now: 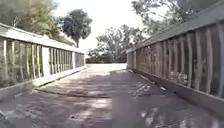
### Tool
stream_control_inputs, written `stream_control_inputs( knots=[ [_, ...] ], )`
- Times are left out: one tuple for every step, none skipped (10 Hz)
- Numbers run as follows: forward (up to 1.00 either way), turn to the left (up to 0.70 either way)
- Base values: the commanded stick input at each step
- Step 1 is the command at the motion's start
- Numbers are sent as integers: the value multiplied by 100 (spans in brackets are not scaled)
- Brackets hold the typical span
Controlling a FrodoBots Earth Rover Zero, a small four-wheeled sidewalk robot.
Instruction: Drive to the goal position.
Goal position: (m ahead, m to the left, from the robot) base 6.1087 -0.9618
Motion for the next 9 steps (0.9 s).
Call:
stream_control_inputs(
  knots=[
    [70,0],
    [70,0],
    [70,0],
    [70,0],
    [70,0],
    [70,0],
    [70,0],
    [70,0],
    [70,0]
  ],
)
